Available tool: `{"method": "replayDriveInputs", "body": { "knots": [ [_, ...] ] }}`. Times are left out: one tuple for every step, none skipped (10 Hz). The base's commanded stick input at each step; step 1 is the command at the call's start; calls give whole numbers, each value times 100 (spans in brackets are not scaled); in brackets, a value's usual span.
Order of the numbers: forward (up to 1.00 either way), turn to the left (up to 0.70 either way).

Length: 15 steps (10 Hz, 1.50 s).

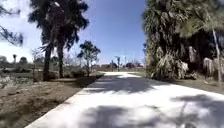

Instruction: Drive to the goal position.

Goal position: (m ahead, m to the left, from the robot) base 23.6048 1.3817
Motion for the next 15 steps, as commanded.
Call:
{"method": "replayDriveInputs", "body": {
  "knots": [
    [100,0],
    [100,0],
    [100,0],
    [100,0],
    [100,-9],
    [100,-24],
    [100,-32],
    [100,-37],
    [100,-26],
    [100,0],
    [100,0],
    [100,0],
    [100,0],
    [100,0],
    [100,0]
  ]
}}
